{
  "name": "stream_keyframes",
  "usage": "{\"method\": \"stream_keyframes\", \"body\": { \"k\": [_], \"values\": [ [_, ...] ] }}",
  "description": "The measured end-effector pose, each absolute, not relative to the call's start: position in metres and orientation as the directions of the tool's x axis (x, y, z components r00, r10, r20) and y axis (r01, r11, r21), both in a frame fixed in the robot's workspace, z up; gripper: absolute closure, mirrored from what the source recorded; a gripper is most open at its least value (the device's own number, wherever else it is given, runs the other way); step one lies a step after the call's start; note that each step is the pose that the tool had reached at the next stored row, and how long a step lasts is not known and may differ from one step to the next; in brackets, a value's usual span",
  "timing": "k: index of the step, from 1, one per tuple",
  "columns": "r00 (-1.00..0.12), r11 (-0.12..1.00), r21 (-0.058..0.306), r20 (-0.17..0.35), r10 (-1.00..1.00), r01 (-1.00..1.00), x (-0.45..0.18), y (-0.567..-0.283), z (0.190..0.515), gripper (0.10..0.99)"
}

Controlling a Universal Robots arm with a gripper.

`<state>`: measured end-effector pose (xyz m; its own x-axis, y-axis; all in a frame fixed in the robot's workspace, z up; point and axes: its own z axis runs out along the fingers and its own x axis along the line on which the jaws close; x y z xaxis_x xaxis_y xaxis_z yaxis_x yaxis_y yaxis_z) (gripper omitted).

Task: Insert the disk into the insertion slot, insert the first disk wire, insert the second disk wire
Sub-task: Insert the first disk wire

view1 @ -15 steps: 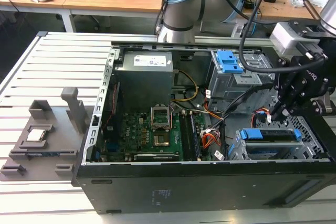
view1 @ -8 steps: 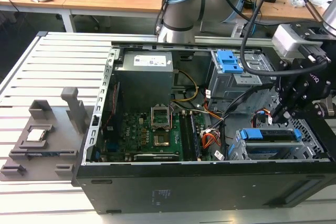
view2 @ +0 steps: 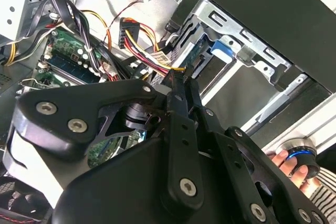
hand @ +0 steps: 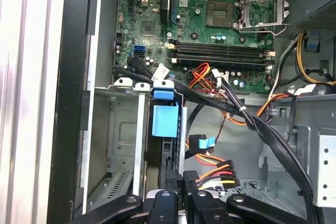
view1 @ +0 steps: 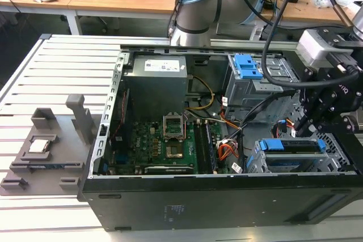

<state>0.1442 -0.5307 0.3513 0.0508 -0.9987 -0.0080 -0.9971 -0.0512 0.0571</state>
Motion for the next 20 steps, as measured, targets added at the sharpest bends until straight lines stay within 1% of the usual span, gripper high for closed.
{"method": "stream_keyframes", "body": {
  "k": [20],
  "values": [
    [0.051, -0.051, 0.057, -0.008, -0.999, -0.997, 0.1455, -0.5371, 0.3487, 0.918]
  ]
}}
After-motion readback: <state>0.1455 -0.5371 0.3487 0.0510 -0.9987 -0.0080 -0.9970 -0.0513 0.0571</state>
